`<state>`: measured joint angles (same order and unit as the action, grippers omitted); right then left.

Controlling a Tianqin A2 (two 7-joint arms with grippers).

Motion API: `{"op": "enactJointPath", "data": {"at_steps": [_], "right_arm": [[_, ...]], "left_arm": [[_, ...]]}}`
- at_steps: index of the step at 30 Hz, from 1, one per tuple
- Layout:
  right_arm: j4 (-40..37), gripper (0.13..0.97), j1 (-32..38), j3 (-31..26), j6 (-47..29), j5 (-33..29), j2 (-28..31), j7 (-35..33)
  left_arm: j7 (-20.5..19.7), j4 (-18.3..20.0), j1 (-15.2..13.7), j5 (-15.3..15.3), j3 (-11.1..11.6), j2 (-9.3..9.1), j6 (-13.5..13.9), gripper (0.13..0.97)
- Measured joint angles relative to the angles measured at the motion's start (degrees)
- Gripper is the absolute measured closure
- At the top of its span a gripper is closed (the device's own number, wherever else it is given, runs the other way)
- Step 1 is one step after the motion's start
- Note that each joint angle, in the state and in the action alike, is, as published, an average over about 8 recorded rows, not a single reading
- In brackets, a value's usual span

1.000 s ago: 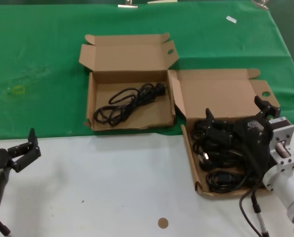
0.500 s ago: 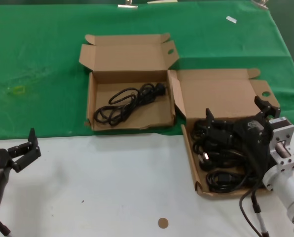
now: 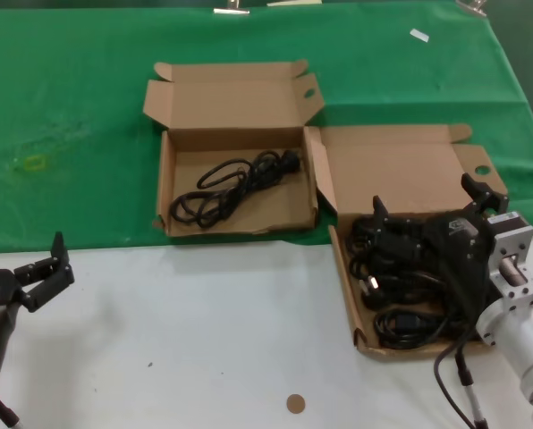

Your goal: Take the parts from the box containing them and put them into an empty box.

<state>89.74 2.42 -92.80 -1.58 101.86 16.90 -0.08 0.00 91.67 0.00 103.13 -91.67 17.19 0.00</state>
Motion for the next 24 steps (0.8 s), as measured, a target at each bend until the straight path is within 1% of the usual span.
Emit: {"op": "enactJointPath", "data": {"at_steps": [24], "right_arm": [[0.0,0.129,0.0,0.0,0.0,0.0,0.0,0.0]], "left_arm": [[-0.01,0.0,0.0,0.0,0.0,0.0,0.0,0.132]]}}
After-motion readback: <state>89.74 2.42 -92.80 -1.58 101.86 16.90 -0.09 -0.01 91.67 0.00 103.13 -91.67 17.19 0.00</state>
